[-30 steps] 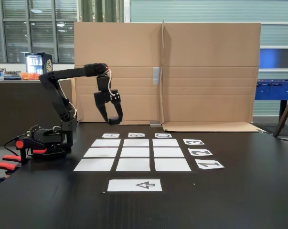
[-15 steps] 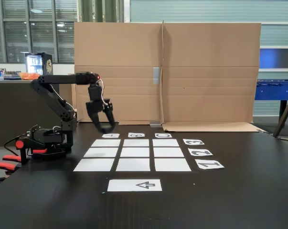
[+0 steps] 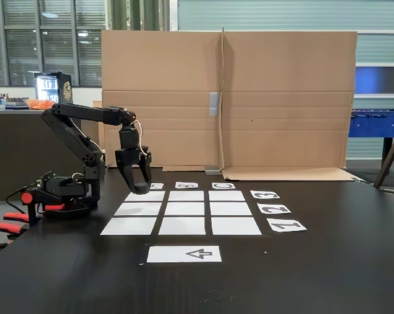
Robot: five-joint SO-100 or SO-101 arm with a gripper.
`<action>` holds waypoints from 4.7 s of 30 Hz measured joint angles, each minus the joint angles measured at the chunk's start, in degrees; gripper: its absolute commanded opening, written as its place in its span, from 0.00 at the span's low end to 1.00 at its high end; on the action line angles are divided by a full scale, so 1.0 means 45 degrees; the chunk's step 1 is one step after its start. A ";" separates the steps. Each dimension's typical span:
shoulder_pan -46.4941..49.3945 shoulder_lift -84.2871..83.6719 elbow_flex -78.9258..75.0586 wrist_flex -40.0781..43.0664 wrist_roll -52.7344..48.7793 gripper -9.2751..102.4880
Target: Pick up a new token and place it in the grid on square A2.
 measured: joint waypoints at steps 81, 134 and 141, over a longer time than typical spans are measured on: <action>0.1426 -0.0781 0.1758 -0.1563 -0.3047 0.47; -0.5664 0.7676 -0.4902 0.1113 0.5137 0.47; -0.5547 0.9922 -0.4043 0.0762 0.6641 0.47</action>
